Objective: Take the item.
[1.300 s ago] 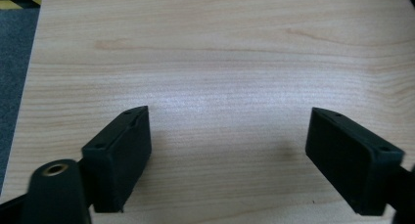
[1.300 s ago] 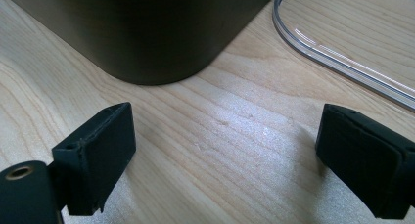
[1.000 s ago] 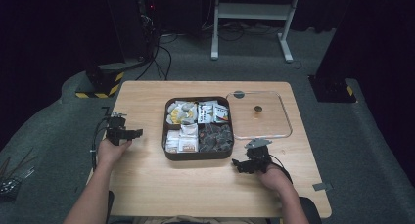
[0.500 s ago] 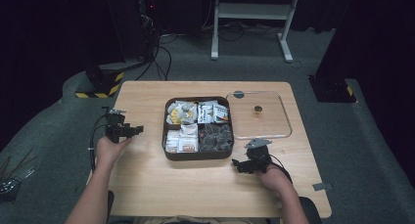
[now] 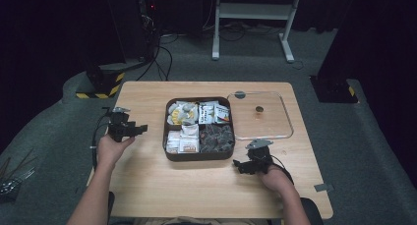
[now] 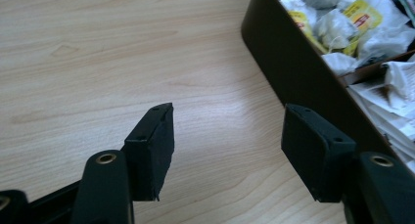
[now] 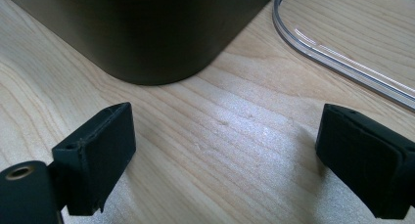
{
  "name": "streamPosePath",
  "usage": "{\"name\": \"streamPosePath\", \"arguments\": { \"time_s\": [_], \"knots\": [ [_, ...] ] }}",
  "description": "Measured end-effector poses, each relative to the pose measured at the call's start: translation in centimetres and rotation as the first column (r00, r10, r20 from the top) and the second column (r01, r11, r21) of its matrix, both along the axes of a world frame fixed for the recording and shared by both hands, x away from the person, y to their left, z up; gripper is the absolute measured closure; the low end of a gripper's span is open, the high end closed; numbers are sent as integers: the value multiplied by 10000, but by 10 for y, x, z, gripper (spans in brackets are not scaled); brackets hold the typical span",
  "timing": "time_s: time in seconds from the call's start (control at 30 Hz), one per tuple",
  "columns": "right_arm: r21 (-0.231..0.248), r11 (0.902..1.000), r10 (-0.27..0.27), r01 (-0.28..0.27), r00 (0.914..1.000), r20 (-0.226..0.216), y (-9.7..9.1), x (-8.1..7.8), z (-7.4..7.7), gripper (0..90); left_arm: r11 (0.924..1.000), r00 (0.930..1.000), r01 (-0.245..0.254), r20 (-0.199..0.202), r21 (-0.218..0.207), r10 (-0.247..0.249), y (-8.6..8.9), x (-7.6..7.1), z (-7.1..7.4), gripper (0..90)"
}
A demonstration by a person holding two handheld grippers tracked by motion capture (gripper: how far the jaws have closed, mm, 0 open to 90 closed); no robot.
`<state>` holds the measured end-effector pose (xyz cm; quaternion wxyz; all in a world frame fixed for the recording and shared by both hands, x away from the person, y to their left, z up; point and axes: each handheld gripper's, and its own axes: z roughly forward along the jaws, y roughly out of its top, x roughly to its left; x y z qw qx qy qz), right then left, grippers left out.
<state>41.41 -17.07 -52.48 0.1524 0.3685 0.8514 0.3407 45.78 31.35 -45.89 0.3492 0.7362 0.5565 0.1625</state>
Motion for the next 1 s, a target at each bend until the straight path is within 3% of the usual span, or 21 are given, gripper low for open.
{"name": "streamPosePath", "arguments": {
  "time_s": [0.37, 0.7, 1.0],
  "knots": [
    [-7, 10000, 7, -7, 10000, 14, 0, 0, 0, 77, 9978, 9966, 663, 490, -88, -658, -20, -1, 14, 384],
    [0, 10000, -41, 41, 10000, -3, 0, -1, 0, 78, 9875, 9845, 1572, 771, 68, -1573, -43, 0, 21, 422],
    [2, 9999, -101, 101, 9999, -15, 0, -2, 0, 78, 9752, 9724, 2210, 800, -137, -2192, -63, 5, 20, 457]
  ]
}}
